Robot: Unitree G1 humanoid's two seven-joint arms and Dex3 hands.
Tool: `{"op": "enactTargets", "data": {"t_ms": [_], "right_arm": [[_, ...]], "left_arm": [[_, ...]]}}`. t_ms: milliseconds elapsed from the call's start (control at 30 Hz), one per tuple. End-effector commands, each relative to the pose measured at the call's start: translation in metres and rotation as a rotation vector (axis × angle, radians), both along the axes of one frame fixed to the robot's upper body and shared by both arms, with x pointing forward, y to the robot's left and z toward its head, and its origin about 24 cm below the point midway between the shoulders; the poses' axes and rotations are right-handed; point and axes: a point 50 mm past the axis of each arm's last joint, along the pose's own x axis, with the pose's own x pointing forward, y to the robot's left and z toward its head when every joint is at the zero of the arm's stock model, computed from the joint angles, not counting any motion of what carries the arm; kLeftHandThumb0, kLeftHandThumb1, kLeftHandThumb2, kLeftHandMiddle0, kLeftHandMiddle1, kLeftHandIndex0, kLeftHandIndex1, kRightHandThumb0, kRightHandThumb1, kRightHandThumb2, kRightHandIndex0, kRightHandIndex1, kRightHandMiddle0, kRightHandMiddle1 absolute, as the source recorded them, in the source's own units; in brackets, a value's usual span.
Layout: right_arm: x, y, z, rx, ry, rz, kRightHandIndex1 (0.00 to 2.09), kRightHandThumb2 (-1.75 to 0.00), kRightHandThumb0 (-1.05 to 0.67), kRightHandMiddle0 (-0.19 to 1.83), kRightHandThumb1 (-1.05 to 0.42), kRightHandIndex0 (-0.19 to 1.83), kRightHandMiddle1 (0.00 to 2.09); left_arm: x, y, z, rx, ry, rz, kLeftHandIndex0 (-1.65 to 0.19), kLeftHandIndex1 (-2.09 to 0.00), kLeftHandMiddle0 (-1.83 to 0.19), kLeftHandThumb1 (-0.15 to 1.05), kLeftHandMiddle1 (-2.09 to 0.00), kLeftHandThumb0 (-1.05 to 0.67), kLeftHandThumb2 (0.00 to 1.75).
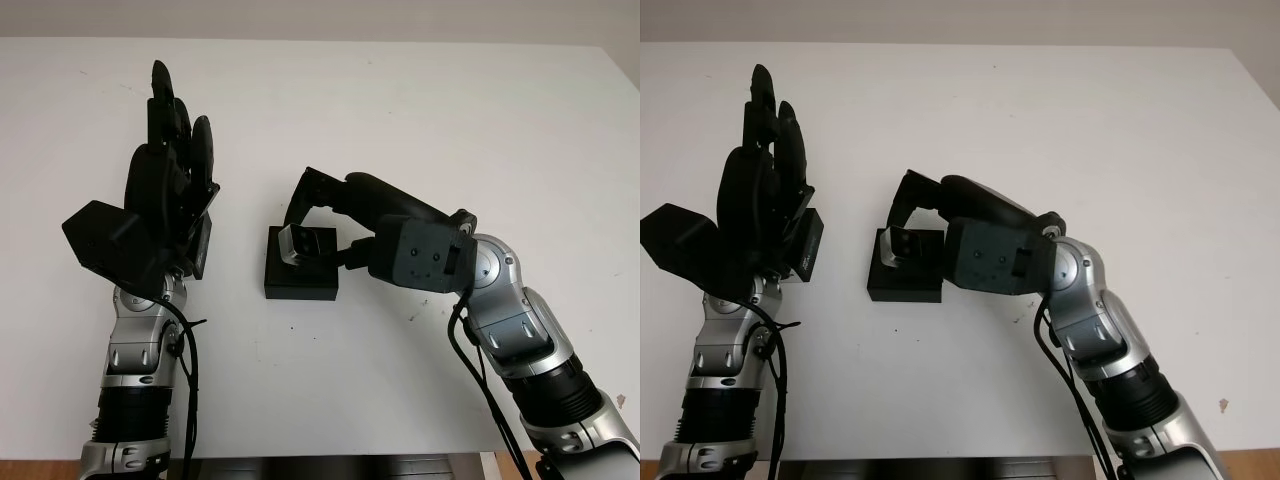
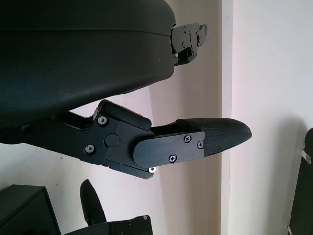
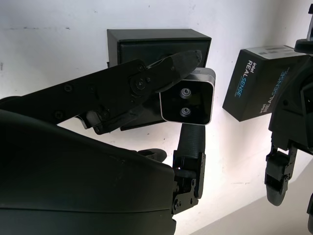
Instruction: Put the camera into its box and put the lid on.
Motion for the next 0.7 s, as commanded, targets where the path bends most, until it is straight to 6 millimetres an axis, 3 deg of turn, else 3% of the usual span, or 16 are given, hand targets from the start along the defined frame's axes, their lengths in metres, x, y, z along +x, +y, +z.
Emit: {"op": "enactTargets", "data": {"t_ms": [0,300,667], "right_arm": [[-0.001,0.002,-0.003,0.017,-0.006,0.004,0.06,-0.06,-0.37,0.27,-1.04,0.31,2.05],[0.0,0.0,-0.011,0.032,-0.02,-0.009,0.06,-0.08,-0.38,0.28,-1.05,0.31,2.09],[0.0,-0.002,-0.02,0.019,-0.015,-0.025,0.04,-0.14,-0.39,0.16,-1.05,0.28,2.09]], "left_arm": [[0.0,0.001,0.0,-0.009,-0.006,0.002,0.19,0.0,0.19,1.05,0.0,-0.77,0.54],[0.0,0.002,0.0,-0.008,-0.015,-0.002,0.19,0.0,0.19,1.05,0.0,-0.76,0.53],[-0.002,0.004,0.001,0.008,-0.024,-0.009,0.19,0.0,0.19,1.05,0.0,-0.77,0.55]]}}
